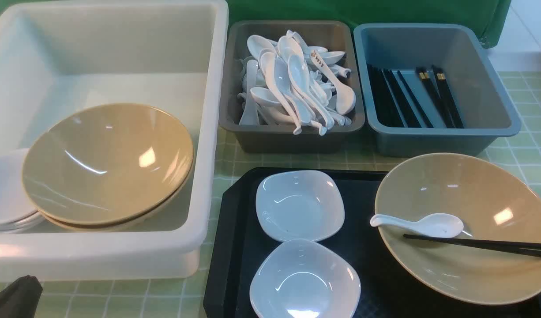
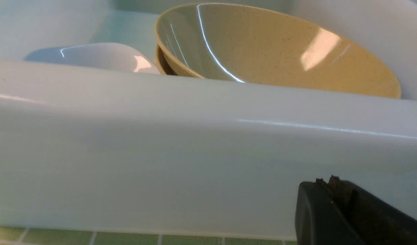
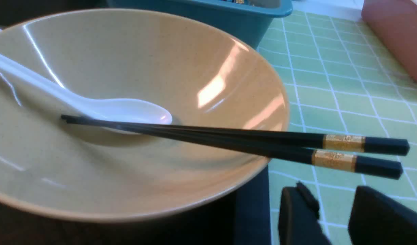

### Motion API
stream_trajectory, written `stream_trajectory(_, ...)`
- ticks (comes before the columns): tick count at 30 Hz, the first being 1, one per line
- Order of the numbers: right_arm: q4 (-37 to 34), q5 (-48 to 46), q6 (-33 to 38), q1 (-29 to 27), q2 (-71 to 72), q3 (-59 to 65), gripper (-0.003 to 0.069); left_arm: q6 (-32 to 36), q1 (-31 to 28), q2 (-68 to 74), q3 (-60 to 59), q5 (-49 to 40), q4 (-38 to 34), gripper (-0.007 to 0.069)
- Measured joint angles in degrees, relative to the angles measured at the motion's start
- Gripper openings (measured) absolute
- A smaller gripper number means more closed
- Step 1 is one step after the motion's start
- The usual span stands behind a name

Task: On green table put chopsticks spoon bowls plates into blue grey white boxes.
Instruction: 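Move the grippers toward the tableware on the black tray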

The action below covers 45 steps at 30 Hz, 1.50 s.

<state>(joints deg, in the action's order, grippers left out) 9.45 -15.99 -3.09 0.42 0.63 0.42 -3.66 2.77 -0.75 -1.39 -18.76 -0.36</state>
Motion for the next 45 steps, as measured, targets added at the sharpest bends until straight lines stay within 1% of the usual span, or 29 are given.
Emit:
stream_trajectory(35,0.00,0.00,0.00,0.00,0.00,0.00,0.0236,0.00,0.00,0.00,-0.06,0.43,-0.21,-0.0001)
stream_trajectory(41,0.00,2.54,0.00,0.00,0.00,0.37,0.0236,0.00,0.00,0.00,-0.18,8.21,-1.29,-0.0001)
stream_trajectory(42,0.00,5.02,0.00,0.00,0.00,0.72,0.0236,0.00,0.00,0.00,-0.18,11.30,-1.29,-0.0001)
stream_trajectory(45,0.00,8.52,-0.48,0.00,0.00,1.08,0.0236,0.09,0.00,0.00,-0.18,13.59,-1.20,-0.0001)
